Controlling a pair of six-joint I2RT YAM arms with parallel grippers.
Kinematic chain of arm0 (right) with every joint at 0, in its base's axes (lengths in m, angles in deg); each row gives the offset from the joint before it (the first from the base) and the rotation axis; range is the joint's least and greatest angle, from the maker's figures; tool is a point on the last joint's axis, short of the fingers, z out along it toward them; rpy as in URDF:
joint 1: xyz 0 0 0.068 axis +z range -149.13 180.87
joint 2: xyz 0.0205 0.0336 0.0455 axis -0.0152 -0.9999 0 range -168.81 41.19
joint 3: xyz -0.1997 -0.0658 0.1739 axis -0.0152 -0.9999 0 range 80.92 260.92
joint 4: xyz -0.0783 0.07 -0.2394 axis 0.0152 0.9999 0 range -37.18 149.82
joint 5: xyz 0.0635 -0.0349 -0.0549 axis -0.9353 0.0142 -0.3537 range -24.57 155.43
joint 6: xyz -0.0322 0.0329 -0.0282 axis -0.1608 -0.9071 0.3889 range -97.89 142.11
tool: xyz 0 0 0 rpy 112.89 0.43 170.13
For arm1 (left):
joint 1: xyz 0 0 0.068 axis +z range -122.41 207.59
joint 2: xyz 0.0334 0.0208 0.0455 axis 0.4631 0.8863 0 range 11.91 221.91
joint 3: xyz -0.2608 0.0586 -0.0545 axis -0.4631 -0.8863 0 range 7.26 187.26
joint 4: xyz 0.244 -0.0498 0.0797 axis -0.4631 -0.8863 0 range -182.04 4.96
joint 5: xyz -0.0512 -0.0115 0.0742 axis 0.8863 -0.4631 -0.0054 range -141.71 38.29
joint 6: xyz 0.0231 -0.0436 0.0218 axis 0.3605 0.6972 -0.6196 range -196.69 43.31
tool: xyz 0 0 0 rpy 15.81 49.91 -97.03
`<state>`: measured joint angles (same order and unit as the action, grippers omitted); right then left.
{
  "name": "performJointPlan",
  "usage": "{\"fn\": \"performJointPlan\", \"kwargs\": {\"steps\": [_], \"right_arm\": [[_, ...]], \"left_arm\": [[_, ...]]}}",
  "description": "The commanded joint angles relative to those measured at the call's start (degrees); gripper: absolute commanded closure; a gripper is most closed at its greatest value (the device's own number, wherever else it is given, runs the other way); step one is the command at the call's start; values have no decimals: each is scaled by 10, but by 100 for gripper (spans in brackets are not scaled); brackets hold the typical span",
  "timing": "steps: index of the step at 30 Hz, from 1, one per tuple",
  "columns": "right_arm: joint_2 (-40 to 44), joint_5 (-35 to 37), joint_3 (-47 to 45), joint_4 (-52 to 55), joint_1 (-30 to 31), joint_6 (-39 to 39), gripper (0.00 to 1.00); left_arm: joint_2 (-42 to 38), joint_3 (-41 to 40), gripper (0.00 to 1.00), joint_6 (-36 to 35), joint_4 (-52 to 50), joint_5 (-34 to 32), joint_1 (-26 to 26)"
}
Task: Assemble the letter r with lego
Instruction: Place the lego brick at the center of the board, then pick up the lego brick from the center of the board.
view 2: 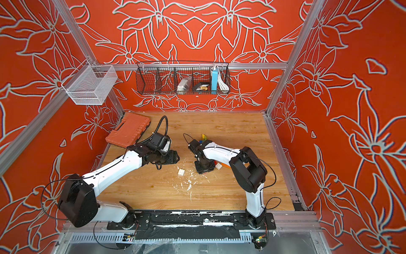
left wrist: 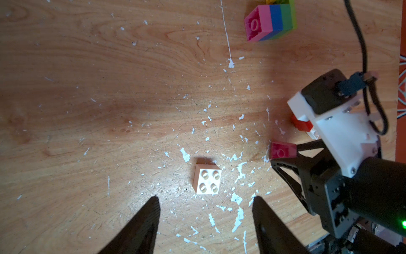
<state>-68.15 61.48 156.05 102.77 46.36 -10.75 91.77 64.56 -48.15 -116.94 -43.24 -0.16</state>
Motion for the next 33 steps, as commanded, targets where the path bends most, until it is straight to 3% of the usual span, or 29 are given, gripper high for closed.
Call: {"fn": "performJointPlan", "kwargs": {"steps": [1, 6, 11, 18, 25, 33], "right_arm": [[-6, -17, -2, -6, 0, -4, 49], [29, -56, -12, -43, 0, 4, 46], [131, -83, -92, -143, -14, -5, 47], [274, -99, -222, -208, -141, -39, 47], [364, -60, -262, -155, -229, -30, 48], [416, -56, -301, -159, -263, -49, 49]], "left_arm": [[5, 4, 32, -2, 0, 6, 2], [10, 20, 29, -15, -4, 13, 1], [19, 30, 27, -32, 0, 16, -29], [85, 82, 28, -51, 6, 27, -120], [187, 160, 30, 17, -15, -9, -184], [259, 192, 32, 73, -6, 2, -197]]}}
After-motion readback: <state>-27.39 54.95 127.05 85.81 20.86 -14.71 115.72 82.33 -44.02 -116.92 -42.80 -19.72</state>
